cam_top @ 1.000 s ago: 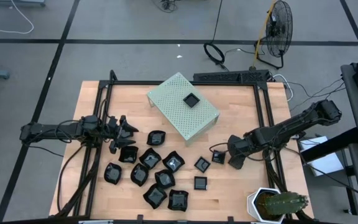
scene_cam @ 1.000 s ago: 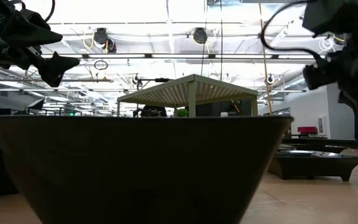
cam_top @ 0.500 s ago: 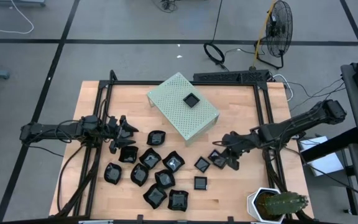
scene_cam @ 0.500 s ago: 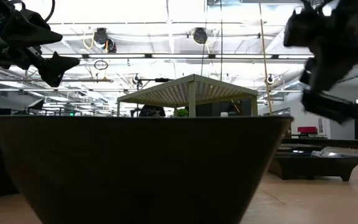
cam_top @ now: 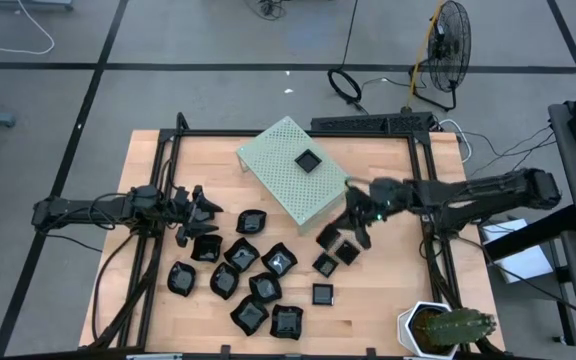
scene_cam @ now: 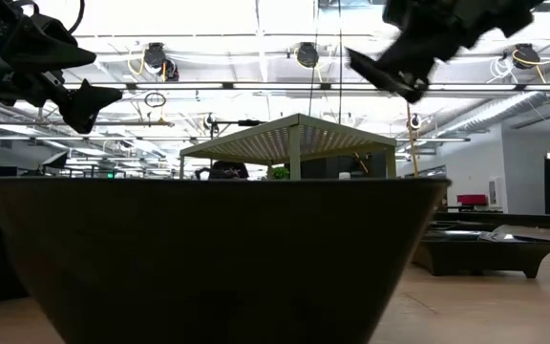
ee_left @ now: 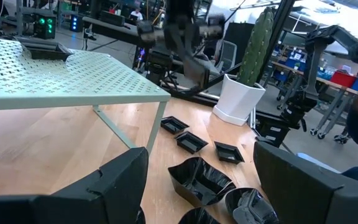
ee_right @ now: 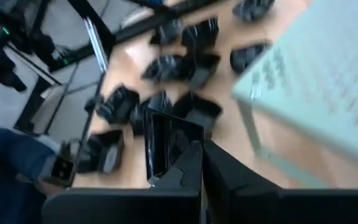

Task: Pick & Place Mini shaped plates
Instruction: Stack the square plate on top of the other square plate on the shelf

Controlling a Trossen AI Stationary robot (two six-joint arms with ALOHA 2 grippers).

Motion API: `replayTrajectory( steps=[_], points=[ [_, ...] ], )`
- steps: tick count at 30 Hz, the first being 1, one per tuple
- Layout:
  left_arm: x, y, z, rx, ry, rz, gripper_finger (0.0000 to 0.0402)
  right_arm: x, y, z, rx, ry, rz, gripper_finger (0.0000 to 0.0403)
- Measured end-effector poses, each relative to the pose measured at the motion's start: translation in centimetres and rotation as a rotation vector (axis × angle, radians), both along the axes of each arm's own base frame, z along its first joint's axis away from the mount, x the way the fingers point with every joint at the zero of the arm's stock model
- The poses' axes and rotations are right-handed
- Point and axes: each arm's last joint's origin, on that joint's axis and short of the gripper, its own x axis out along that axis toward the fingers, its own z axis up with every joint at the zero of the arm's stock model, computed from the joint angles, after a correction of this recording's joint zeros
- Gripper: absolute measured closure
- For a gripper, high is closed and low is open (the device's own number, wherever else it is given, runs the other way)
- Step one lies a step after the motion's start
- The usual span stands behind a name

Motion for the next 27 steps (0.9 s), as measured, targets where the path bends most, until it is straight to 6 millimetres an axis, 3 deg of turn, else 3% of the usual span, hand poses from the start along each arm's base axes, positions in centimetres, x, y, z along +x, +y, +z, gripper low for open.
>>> replayTrajectory(
  steps=[9,14,21,27],
  points=[
    [0.0,0.0,0.0,0.000,0.000,0.000,0.0105,3.4,-6.7,6.8,-0.007,0.037,-0.012,0.0403],
    [0.0,0.0,0.0,0.000,0.000,0.000,0.0105,5.8,-11.8,8.7,-0.040,0.112,-0.110,0.0403],
    [0.0,0.0,0.0,0.000,0.001,-0.001,0.0105,7.4,-18.1,7.2,0.018,0.205,-0.177,0.0403],
    [0.0,0.0,0.0,0.000,0.000,0.000,0.0105,6.9,-21.0,5.5,0.044,0.247,-0.233,0.0403]
  ],
)
